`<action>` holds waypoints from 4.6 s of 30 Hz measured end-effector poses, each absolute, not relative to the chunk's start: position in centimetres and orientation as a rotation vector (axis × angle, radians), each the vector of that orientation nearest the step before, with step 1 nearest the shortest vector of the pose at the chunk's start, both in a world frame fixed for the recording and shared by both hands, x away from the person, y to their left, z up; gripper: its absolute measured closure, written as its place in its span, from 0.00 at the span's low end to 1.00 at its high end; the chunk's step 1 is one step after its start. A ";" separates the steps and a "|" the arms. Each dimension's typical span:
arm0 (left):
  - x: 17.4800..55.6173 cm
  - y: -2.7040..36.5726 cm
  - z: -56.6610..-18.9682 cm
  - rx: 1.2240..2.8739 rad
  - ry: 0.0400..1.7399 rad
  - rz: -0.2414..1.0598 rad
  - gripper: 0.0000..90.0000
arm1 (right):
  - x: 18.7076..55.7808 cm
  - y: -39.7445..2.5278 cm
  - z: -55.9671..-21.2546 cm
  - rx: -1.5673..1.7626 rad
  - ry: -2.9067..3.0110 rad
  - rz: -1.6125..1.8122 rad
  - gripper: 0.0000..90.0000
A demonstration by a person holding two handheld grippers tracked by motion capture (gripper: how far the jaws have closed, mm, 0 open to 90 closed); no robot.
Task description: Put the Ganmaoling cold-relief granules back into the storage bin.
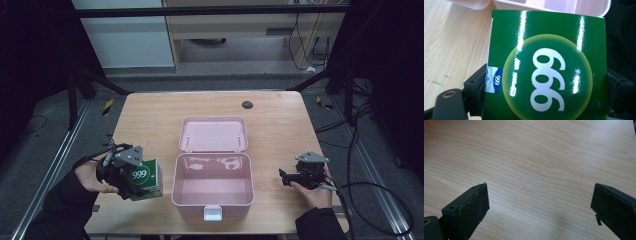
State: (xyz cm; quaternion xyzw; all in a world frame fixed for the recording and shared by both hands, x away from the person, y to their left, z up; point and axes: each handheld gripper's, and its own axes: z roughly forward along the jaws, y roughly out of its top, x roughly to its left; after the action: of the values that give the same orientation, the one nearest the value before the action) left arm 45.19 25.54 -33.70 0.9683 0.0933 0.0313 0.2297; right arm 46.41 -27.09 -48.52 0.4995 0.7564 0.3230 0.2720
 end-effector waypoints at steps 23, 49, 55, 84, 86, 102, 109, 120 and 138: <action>45.1 23.5 -29.8 2.643 0.191 0.129 0.16 | 46.4 -27.1 -48.5 1.343 2.034 0.865 0.02; 45.8 19.2 -27.4 2.616 0.118 0.144 0.16 | 46.4 -27.2 -48.5 1.334 2.043 0.857 0.02; 45.9 18.1 -27.4 2.616 0.095 0.141 0.16 | 46.4 -27.1 -48.6 1.339 2.051 0.856 0.02; 47.5 13.2 -30.1 2.642 0.009 0.125 0.16 | 46.5 -27.0 -48.8 1.329 2.070 0.842 0.02; 47.6 12.9 -30.4 2.650 -0.001 0.122 0.16 | 46.4 -27.0 -48.7 1.330 2.071 0.838 0.02; 48.1 12.5 -33.1 2.675 -0.008 0.073 0.16 | 46.5 -26.9 -48.9 1.329 2.083 0.832 0.02; 48.1 12.6 -34.5 2.679 0.003 0.062 0.16 | 46.5 -26.8 -48.9 1.328 2.092 0.830 0.02; 48.0 12.8 -36.2 2.678 0.014 0.043 0.16 | 46.6 -26.8 -49.0 1.323 2.098 0.822 0.02; 47.7 13.9 -36.6 2.639 0.046 0.051 0.12 | 46.6 -26.7 -49.0 1.326 2.109 0.801 0.01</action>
State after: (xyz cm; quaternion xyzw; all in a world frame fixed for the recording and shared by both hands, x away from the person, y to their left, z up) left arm 47.68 13.88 -36.63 0.9684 0.0170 0.0187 0.2482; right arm 46.61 -26.72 -49.03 0.4894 0.7783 0.2956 0.2594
